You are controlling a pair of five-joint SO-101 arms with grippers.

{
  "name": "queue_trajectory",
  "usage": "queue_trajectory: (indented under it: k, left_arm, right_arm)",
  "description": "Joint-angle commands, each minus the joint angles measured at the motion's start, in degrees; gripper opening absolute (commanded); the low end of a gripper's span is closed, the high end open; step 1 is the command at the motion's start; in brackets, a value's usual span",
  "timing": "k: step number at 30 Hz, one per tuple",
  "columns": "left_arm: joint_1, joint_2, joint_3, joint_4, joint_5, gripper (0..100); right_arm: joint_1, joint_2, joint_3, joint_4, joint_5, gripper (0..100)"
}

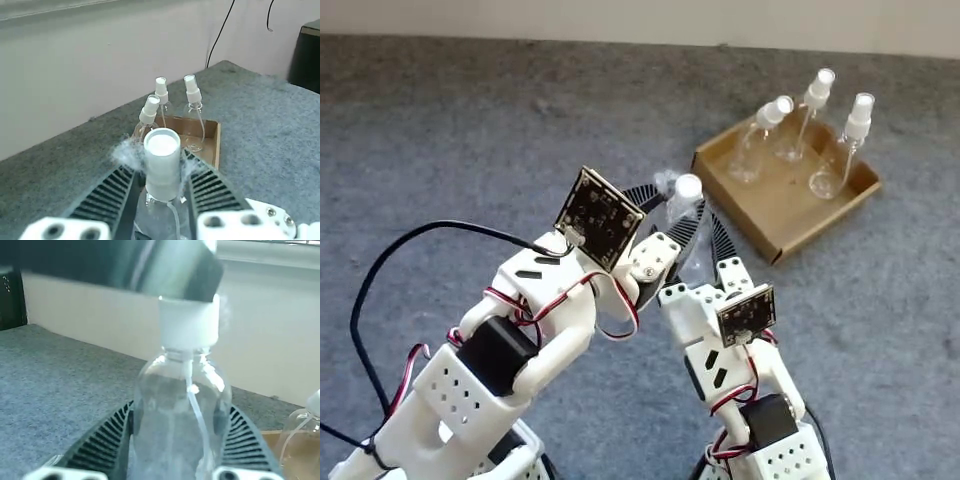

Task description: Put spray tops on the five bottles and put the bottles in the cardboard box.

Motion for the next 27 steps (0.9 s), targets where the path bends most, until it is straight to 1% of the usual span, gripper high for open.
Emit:
queue_trajectory:
  k: [1, 3, 4, 12, 15, 19, 27]
  left_arm:
    - [0.9, 0.9, 0.2, 0.9, -0.4, 13]
    - [0.9, 0.9, 0.1, 1.8, -0.4, 17]
    - [0.9, 0.9, 0.0, 2.3, -0.4, 17]
    - [0.8, 0.8, -1.3, 2.5, -0.5, 18]
    - [-0.9, 0.8, -2.9, 2.6, -0.5, 18]
    - [-3.3, 0.8, -4.9, 7.6, -0.6, 18]
    - [-3.4, 0.7, -12.1, 15.6, -0.5, 18]
  right_arm:
    - [-0.3, -1.1, 8.8, 0.1, 0.4, 16.6]
    - [-0.3, -1.1, 8.8, 0.1, 0.4, 16.6]
    - [-0.3, -1.1, 8.8, 0.1, 0.4, 16.6]
    - [-0.3, -1.1, 8.8, 0.1, 0.4, 16.6]
    - [-0.3, -1.1, 8.8, 1.5, 0.4, 16.6]
    - [-0.3, -1.1, 8.8, 2.2, 0.4, 16.6]
    - [-0.3, -1.1, 8.8, 2.4, 0.2, 16.6]
